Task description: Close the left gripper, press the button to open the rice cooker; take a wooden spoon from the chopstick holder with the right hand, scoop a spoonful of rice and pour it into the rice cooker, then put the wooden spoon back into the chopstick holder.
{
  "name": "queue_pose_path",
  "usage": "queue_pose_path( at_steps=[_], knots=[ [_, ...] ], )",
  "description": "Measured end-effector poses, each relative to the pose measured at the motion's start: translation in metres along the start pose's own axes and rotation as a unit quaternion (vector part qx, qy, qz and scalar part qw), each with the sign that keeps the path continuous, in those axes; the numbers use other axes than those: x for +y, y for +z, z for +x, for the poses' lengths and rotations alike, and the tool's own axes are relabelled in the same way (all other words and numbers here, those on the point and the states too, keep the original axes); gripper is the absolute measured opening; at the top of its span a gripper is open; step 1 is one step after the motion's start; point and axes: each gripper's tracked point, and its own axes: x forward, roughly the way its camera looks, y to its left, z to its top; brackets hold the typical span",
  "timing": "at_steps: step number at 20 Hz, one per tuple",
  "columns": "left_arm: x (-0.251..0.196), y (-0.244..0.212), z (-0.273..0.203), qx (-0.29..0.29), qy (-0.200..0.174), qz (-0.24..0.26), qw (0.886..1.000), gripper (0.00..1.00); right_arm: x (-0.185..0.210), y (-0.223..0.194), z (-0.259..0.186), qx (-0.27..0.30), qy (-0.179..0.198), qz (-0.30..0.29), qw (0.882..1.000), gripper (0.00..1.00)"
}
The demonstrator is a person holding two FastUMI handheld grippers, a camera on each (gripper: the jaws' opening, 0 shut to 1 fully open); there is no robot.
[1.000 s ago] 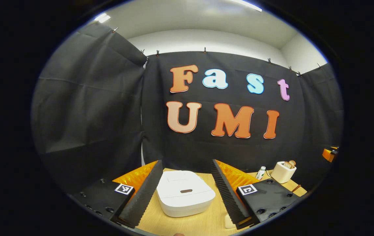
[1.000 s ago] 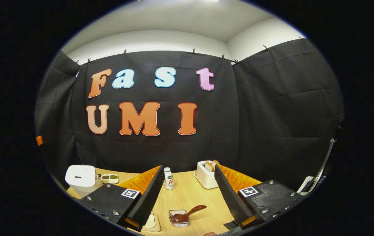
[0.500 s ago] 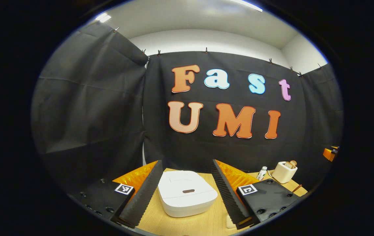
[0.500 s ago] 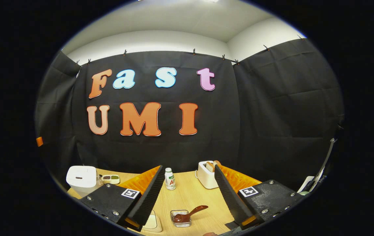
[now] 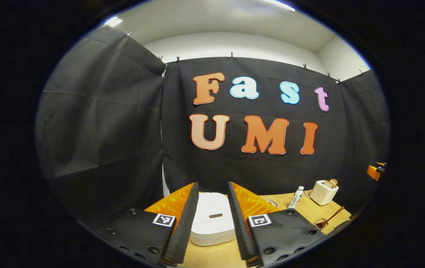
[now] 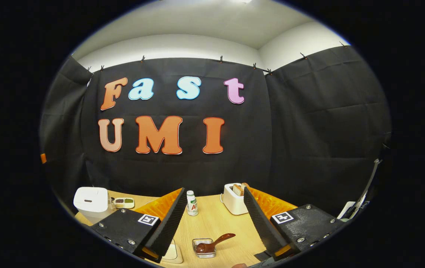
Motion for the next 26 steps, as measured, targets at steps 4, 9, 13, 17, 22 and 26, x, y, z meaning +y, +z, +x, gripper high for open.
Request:
queue_pose_path(
  at_steps=[4, 9, 13, 17, 22, 26],
  knots=[
    [0.001, -0.002, -0.002, 0.008, -0.001, -0.021, 1.0, 0.08, 0.0, -0.004, -0.001, 0.002, -0.002, -0.004, 1.0, 0.95],
    [0.006, -0.016, 0.017, 0.042, -0.005, -0.004, 0.999, 0.04, -0.002, -0.004, -0.002, 0.001, -0.006, -0.007, 1.0, 0.95],
    [-0.007, -0.018, 0.039, 0.074, -0.051, -0.018, 0.996, 0.04, -0.002, -0.008, -0.001, 0.006, -0.007, -0.009, 1.0, 0.95],
    [-0.01, -0.033, 0.079, 0.112, -0.079, -0.009, 0.99, 0.04, -0.003, -0.022, -0.002, 0.023, -0.008, -0.013, 1.0, 0.95],
    [-0.019, -0.066, 0.132, 0.171, -0.106, 0.008, 0.979, 0.04, -0.015, -0.034, -0.004, 0.036, -0.027, -0.012, 0.999, 0.95],
    [-0.032, -0.113, 0.16, 0.219, -0.122, -0.01, 0.968, 0.04, -0.029, -0.047, -0.009, 0.051, -0.049, -0.013, 0.997, 0.95]
  ],
)
